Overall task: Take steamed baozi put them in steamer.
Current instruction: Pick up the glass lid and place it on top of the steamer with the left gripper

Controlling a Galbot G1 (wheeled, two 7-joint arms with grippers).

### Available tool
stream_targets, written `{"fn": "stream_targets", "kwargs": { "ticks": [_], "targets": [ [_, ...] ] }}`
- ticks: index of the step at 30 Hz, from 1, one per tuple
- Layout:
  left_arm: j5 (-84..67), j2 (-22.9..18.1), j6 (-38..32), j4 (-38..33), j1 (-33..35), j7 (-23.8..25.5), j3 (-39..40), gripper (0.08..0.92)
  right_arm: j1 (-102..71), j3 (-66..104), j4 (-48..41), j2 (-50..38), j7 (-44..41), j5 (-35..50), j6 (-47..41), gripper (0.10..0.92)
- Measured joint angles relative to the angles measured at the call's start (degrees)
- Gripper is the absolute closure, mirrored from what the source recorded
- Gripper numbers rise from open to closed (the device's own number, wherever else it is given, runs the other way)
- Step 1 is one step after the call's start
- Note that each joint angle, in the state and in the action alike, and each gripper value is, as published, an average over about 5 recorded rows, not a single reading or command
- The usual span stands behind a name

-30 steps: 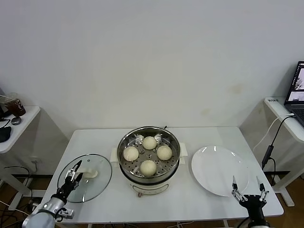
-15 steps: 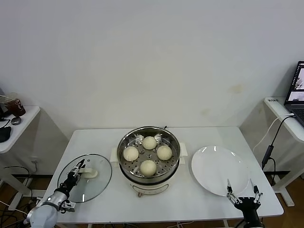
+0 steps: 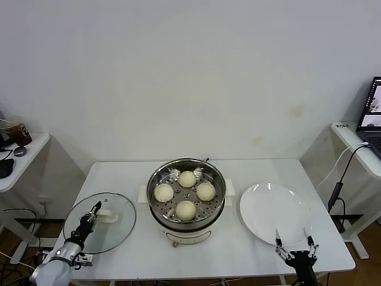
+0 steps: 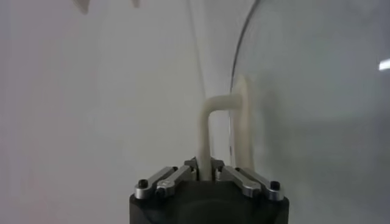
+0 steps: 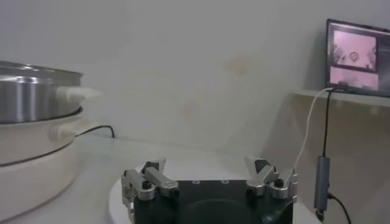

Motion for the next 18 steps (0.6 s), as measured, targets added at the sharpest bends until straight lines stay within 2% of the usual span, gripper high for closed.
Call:
{"fn": "stream_targets", "kwargs": {
  "ticks": [8,13,18],
  "targets": [
    [-7.58,2.73,6.3,-11.99,7.67,1.01,-2.07,0.821,-0.91,-2.07,-0.07,-0.28,0.11,-2.1,0.92,0.203],
    [-13.93,5.13,12.36,-21.96,12.57,4.65,-4.49,0.821,-0.92,-3.79,-0.69,-0.67,-0.3,-2.86,1.71,0.203],
    [-20.19,7.97,19.08,-31.48,14.49,9.74,-5.55,0.821,-0.7,-5.37,-1.54,-0.87,-0.7,-3.38,2.62,0.203]
  ]
}}
